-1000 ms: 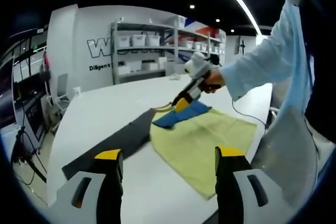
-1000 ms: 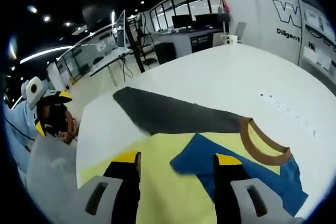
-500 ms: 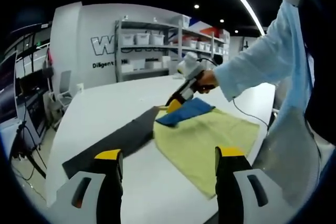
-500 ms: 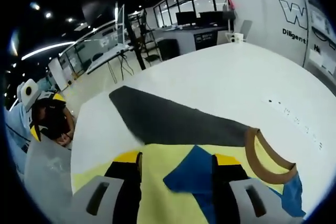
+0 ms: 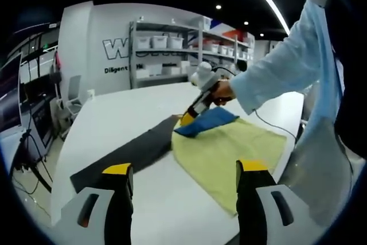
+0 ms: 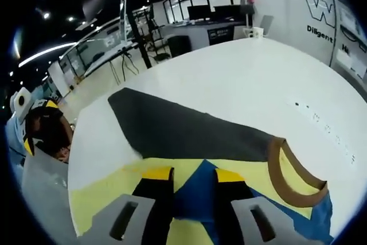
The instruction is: Fold the garment on the visible template until the final outline fits inside the template.
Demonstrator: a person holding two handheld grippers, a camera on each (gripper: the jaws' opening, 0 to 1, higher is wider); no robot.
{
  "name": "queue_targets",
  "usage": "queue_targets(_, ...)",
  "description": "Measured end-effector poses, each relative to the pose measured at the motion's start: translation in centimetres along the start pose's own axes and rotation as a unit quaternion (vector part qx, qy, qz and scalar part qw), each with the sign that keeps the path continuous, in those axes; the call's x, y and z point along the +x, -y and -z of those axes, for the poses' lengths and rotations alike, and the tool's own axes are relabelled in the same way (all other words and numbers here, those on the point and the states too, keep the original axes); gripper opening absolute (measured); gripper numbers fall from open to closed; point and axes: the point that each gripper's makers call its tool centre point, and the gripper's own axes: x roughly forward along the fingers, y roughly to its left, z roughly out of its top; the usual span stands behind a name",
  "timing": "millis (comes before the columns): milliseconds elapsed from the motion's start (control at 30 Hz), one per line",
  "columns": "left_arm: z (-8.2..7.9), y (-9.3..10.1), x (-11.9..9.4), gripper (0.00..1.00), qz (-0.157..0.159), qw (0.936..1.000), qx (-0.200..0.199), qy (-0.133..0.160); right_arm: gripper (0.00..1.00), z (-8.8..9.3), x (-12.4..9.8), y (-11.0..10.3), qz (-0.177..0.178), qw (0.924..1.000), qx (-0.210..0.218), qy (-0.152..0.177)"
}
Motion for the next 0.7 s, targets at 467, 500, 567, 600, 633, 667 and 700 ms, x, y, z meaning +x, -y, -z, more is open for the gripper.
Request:
queue_targets(467,0.0,-0.7,0.1,0.71,-0.007,1.0,-0.001,-0.006,0.1,0.8,2.6,0.6,0.015,0.9994,-0.003,-0.032)
queue_targets(500,-0.1,-0.8,0.1,0.71,-0.007,1.0,-0.001,-0.005,0.1,0.9,2.8,0.6,0.016,0.9992,-0.003,-0.036)
queue_targets(567,-0.1,-0.8,0.0,0.71,-0.008,1.0,-0.002,-0.005,0.09,1.0,3.1,0.6,0.02,0.999,-0.004,-0.041)
queue_targets(600,0.0,-0.9,0.0,0.71,-0.009,0.9999,-0.002,-0.006,0.08,1.2,3.3,0.7,0.025,0.9985,-0.006,-0.048)
queue_targets(633,0.1,-1.0,-0.2,0.71,-0.01,0.9999,-0.001,-0.007,0.05,1.0,3.3,0.9,0.032,0.9984,-0.015,-0.043)
queue_targets(667,0.1,-1.0,-0.2,0.71,-0.01,0.9999,-0.001,-0.007,0.02,1.0,3.4,1.2,0.042,0.9978,-0.015,-0.05)
queue_targets(700,0.1,-1.1,-0.3,0.71,-0.011,0.9999,-0.002,-0.007,0.0,0.9,3.4,1.2,0.04,0.9979,-0.014,-0.049)
